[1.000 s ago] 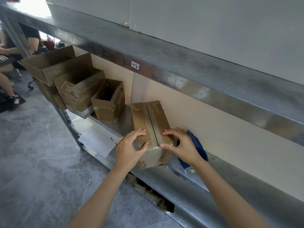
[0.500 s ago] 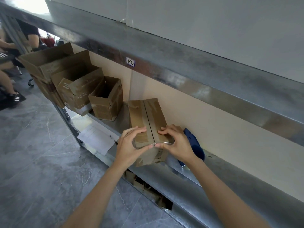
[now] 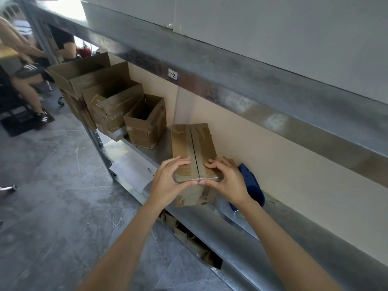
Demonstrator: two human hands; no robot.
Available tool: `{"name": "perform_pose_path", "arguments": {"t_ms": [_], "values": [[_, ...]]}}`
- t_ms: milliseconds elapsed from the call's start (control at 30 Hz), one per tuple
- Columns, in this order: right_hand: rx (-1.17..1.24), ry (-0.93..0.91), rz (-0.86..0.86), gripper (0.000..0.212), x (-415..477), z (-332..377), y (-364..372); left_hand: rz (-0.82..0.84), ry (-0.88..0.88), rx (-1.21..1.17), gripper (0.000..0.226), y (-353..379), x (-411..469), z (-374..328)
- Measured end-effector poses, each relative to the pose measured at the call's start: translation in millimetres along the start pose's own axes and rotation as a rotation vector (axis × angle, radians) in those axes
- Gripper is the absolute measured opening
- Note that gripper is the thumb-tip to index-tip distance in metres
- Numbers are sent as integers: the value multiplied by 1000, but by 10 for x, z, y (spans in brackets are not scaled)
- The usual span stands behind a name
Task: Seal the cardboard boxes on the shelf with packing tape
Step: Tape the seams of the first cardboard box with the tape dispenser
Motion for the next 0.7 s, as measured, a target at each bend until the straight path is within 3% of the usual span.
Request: {"name": "perform_pose_path", "arguments": {"t_ms": [367, 700], "values": [[116, 27, 64, 48, -24, -145, 8, 103, 82, 89, 69, -53, 55, -22], [86, 91, 202, 54, -21, -179, -14, 310, 209, 145, 72, -120, 142, 40]]}}
Point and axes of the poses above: each hand's wrist, its own x-axis towards the middle knuckle, its own y-axis out of the palm, z = x × y, the point moved 8 cm from there along x, towards the middle knuckle, and after that the axes turned 2 degrees about x, right-handed, at the moved point
